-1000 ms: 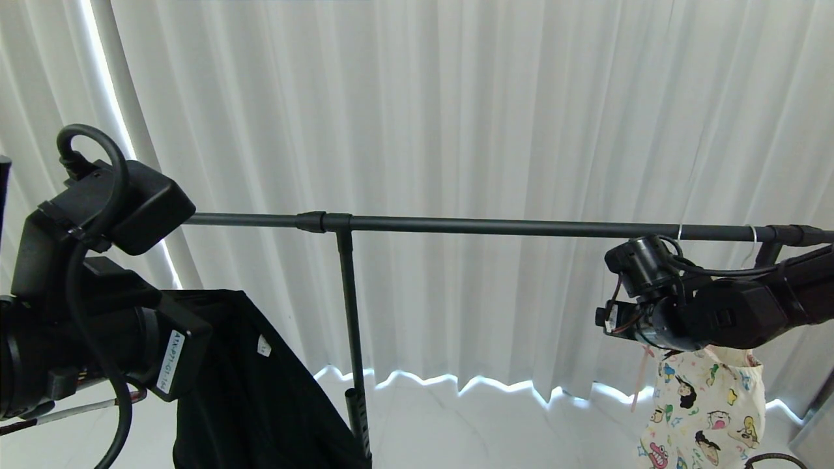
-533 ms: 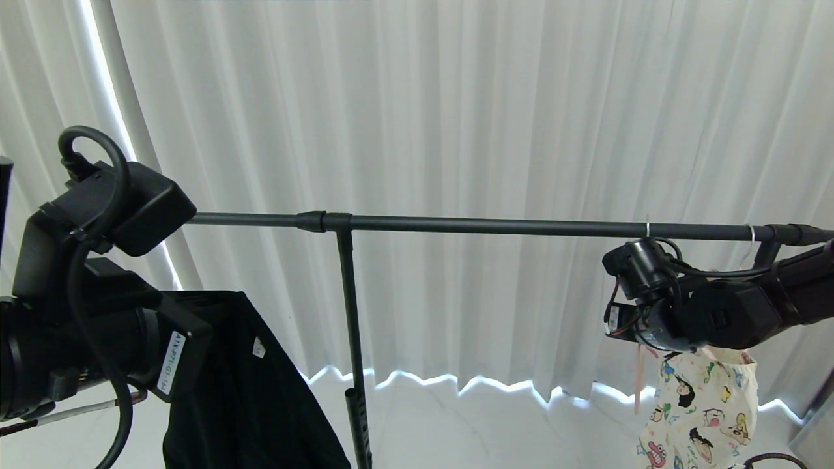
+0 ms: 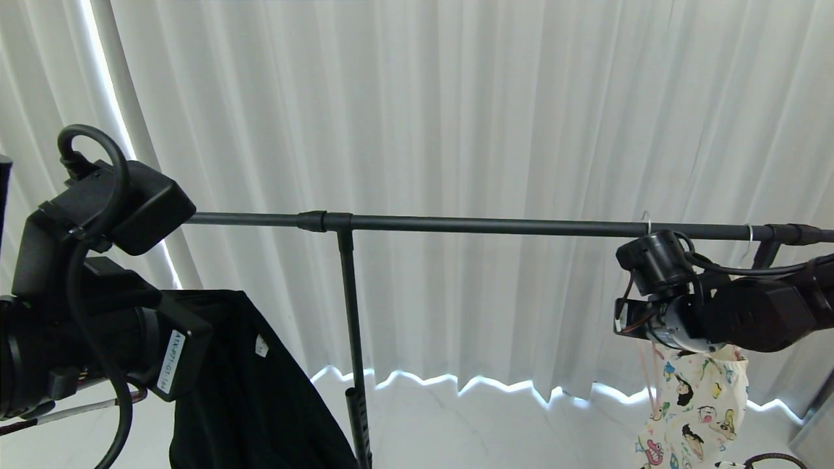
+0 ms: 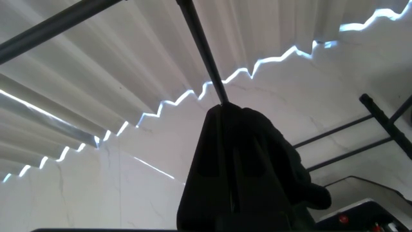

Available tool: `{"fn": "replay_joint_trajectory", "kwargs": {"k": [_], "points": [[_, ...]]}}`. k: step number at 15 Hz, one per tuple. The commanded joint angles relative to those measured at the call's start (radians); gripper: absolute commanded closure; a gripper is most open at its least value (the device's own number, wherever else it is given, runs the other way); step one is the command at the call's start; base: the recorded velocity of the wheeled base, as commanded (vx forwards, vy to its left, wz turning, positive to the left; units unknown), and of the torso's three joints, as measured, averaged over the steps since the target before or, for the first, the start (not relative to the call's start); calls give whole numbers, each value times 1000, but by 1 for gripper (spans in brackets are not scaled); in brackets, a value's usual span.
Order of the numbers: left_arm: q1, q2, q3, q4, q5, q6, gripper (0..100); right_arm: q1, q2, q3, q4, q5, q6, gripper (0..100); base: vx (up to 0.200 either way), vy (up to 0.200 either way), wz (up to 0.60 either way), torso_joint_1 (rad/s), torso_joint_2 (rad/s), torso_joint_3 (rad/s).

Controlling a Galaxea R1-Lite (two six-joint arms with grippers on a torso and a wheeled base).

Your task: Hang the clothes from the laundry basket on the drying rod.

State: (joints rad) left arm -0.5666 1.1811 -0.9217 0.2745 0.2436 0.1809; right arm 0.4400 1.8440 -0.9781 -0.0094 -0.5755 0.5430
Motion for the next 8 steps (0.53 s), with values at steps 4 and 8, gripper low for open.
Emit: {"fn": "replay_joint_trajectory", "kwargs": {"k": [4,8], "points": [[1,-1,0,0,0,0,100,-6,-161,122,-81,62,-149,100,0,0,0,0,0,0],[1,-1,-2,-1,0,0,100,-44,-210,183,-187,109,-279,100,0,0,0,0,0,0]]}}
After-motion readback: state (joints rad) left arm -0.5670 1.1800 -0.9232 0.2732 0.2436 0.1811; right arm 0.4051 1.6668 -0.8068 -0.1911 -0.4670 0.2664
